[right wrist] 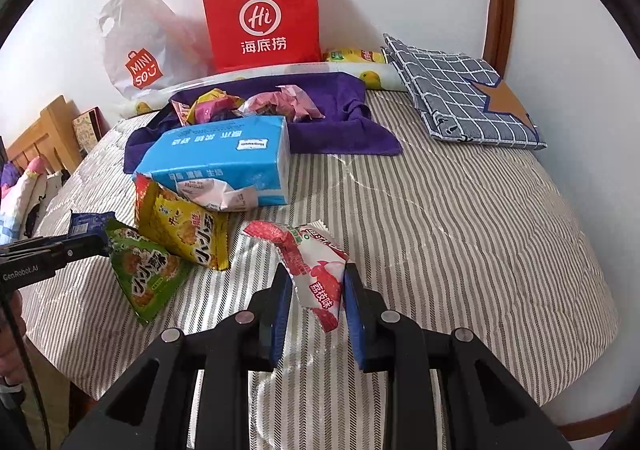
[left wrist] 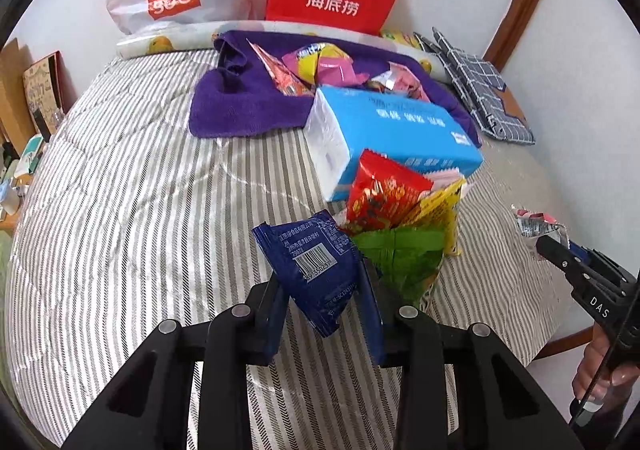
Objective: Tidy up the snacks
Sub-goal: 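Grasp the blue snack packet with the left gripper and lift, then carry the blue packet and red-white candy over the purple towel with both grippers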
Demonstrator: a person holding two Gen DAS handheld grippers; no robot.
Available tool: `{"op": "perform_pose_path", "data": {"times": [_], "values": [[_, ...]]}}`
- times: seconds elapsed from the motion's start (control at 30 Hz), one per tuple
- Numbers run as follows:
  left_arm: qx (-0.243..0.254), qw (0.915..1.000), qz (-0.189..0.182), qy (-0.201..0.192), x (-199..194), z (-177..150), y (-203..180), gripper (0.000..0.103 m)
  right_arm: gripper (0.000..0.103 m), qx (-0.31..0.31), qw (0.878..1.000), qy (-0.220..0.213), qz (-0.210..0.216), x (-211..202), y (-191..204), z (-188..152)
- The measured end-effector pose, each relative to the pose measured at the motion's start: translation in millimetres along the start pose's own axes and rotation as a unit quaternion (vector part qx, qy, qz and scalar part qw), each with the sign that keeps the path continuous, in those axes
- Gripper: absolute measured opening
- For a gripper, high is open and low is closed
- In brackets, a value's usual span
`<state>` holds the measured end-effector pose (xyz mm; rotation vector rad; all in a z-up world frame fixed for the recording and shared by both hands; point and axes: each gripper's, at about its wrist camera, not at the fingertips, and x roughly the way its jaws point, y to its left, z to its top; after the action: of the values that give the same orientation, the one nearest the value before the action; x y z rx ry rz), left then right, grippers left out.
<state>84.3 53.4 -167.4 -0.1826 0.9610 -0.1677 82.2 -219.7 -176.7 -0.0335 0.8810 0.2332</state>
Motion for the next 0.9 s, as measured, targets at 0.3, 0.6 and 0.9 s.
{"op": "perform_pose_path", "data": {"times": [0.3, 0.6, 0.9], "values": [[0.010, 0.9996, -0.003, -0.025, -15.1, 22.2, -3.7, 0.033, 0.024, -0.012, 1.000, -0.020, 0.007, -3.5, 11.5, 23.7], [0.013, 0.9990, -0.005, -0.042, -16.8, 56.3, -3.5, 0.033, 0.025, -0.013, 0.999, -0.046, 0.008, 3.4, 19.5, 60.6], [0.024, 0.9971, 0.010, -0.072, -16.0, 103.7, -5.8, 0.034, 0.024, -0.019, 0.997, -0.071, 0.004, 18.2, 18.8, 112.9]]}}
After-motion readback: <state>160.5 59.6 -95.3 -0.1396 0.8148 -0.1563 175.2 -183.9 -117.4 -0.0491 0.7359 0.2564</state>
